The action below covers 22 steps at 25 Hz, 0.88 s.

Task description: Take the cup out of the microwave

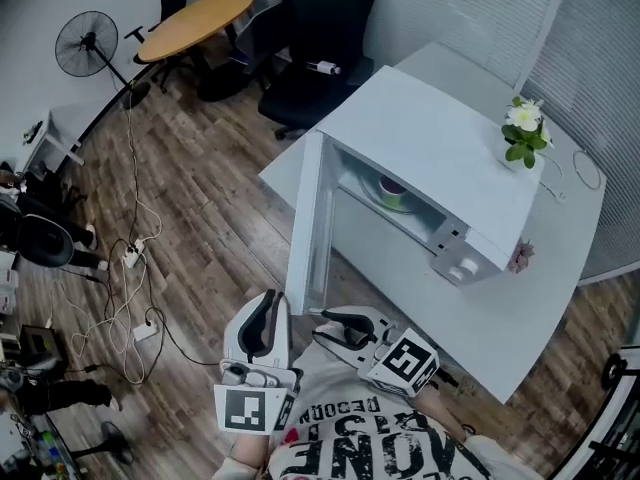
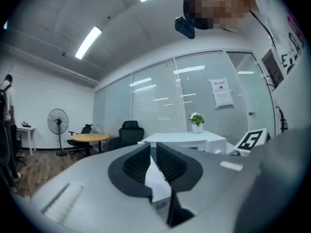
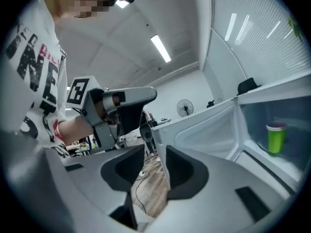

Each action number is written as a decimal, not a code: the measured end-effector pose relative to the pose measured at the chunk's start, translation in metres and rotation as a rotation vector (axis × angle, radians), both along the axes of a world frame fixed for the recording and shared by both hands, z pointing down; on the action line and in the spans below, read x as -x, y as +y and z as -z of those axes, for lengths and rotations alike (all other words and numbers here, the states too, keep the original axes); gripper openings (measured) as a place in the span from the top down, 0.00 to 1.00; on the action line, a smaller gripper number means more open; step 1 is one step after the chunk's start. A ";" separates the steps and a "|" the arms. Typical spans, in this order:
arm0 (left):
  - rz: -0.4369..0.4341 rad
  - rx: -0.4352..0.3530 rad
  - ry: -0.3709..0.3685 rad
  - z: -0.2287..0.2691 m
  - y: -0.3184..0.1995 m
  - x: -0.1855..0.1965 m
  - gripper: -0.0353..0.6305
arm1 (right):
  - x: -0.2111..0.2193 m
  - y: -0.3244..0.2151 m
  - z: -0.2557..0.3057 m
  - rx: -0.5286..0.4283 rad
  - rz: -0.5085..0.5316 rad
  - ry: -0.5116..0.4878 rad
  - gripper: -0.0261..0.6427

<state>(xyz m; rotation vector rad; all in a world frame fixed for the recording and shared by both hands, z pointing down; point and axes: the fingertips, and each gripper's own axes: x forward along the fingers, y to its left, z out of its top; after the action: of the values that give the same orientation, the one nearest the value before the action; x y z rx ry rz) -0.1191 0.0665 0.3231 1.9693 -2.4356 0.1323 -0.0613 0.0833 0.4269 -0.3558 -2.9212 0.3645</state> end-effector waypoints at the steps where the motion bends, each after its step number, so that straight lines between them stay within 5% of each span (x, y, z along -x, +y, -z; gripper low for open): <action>1: 0.037 -0.009 -0.003 0.004 0.008 0.008 0.88 | 0.003 0.000 0.002 0.011 -0.001 -0.012 0.76; 8: 0.072 0.006 0.037 -0.012 0.021 0.011 0.87 | -0.007 -0.035 0.005 0.048 -0.139 -0.035 0.76; 22: -0.296 0.108 0.074 -0.082 -0.076 -0.062 0.87 | -0.117 -0.095 0.029 0.018 -0.578 -0.064 0.76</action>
<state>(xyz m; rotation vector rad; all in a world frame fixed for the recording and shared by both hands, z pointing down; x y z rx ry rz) -0.0569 -0.0095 0.4049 2.2277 -2.0345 0.1843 0.0560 -0.0120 0.3980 0.4987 -3.0321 0.4581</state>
